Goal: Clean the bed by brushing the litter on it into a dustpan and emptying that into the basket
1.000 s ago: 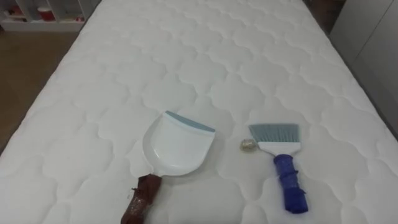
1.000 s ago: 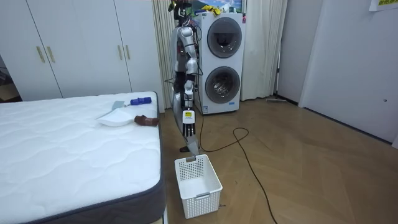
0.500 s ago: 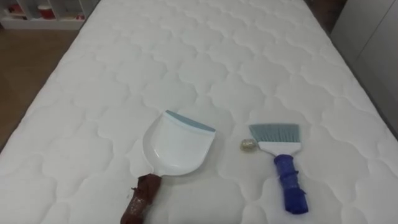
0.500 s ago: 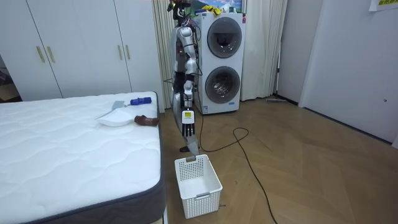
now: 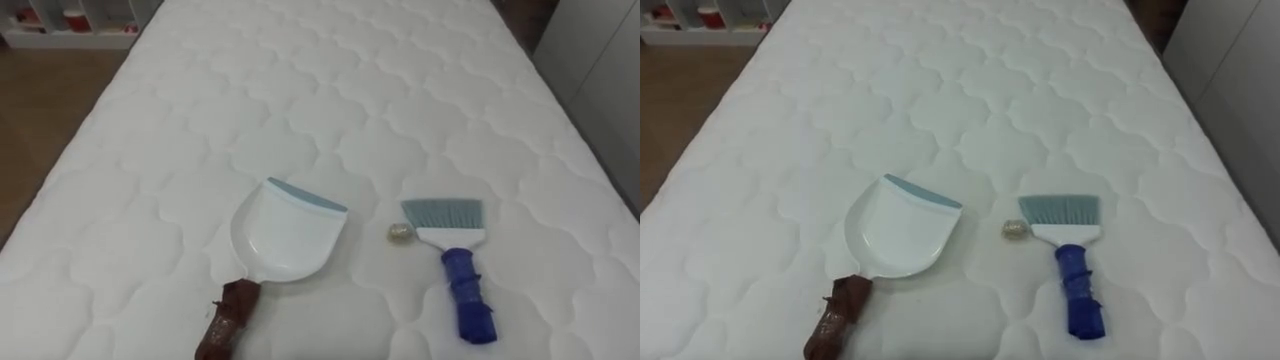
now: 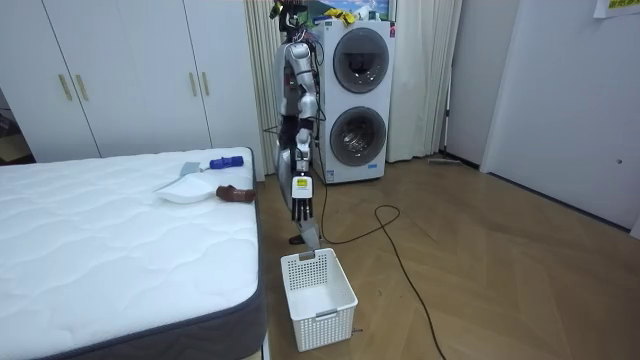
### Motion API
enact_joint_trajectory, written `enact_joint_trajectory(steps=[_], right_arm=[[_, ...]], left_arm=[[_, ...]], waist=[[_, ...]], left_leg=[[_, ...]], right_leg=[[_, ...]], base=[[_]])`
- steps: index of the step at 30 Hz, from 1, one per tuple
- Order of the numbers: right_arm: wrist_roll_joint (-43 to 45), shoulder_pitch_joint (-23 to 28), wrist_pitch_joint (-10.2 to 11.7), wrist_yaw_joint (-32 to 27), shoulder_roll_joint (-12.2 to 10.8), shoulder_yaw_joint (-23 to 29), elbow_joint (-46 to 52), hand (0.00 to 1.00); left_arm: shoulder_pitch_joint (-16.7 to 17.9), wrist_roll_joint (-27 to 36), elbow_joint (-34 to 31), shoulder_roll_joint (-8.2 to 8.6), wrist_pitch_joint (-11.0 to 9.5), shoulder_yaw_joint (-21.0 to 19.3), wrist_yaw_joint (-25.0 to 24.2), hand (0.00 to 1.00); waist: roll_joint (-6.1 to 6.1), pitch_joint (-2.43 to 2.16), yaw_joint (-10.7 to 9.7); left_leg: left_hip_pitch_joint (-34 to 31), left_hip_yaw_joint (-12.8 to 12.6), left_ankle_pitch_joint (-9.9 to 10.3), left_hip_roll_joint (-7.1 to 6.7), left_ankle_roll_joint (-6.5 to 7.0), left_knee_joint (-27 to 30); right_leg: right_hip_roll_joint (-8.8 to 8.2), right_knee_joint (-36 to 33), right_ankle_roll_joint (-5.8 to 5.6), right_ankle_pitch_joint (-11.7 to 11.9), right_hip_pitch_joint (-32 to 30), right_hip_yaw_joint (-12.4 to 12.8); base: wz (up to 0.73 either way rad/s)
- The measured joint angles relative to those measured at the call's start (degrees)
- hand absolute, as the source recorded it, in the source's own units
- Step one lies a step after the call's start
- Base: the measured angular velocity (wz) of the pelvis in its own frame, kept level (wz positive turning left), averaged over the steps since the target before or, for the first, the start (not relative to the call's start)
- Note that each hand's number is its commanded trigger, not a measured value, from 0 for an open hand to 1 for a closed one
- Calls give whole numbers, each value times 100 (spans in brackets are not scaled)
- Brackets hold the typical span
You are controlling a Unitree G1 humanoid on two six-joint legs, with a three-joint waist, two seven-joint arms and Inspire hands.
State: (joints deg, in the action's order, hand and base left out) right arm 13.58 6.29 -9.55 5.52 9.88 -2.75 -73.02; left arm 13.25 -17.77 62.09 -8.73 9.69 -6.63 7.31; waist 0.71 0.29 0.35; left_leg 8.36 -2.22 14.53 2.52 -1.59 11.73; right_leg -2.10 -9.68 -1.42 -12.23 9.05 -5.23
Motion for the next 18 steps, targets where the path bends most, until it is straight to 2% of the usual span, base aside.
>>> enact_joint_trajectory(steps=[3, 6, 8, 11, 13, 16, 18], right_arm=[[-63, 7, 29, -103, 13, 2, -1, 0], [42, -2, 126, -133, 12, 2, 2, 0], [81, -5, 226, -155, 16, 5, 2, 0], [209, 3, 316, -169, 22, 41, 2, 0], [248, 6, 401, -182, 17, 68, 2, 0], [246, -15, 490, -223, 23, 76, 18, 0], [249, -5, 496, -234, 22, 76, 83, 0]], left_arm=[[14, 6, -162, -6, -57, -167, 397, 0], [11, 8, -410, 0, -218, -335, 802, 0], [-6, 10, -572, 4, -460, -465, 1129, 0], [14, 12, -936, 5, -639, -499, 1514, 0], [11, 21, -1330, 37, -679, -527, 1705, 0], [11, 22, -1877, 54, -1016, -357, 2056, 0], [22, 18, -2326, 53, -1062, -182, 2182, 0]], waist=[[-11, -2, -4], [-12, -3, -2], [-11, -5, 2], [-26, -16, -9], [-23, -21, -36], [-8, -17, -34], [-8, -18, -53]], left_leg=[[2, 9, 0, -2, 0, 3], [-10, 12, 0, -2, 0, 1], [-5, 13, 0, -3, 0, -6], [-3, 28, -2, -5, 0, -10], [-22, 69, -2, -10, 0, 6], [-54, 109, -3, -23, 1, 7], [-98, 127, -5, -28, 2, 1]], right_leg=[[0, -7, 0, 1, 3, -5], [0, -4, 0, 0, -2, -13], [-1, 1, 0, 0, 9, -16], [-1, -7, -1, 1, 8, -21], [-9, -20, -1, 1, 0, -74], [-25, -23, -2, 0, -2, -132], [-27, -22, -2, 0, -10, -143]], base=[[0], [0], [0], [0], [10], [9], [4]])
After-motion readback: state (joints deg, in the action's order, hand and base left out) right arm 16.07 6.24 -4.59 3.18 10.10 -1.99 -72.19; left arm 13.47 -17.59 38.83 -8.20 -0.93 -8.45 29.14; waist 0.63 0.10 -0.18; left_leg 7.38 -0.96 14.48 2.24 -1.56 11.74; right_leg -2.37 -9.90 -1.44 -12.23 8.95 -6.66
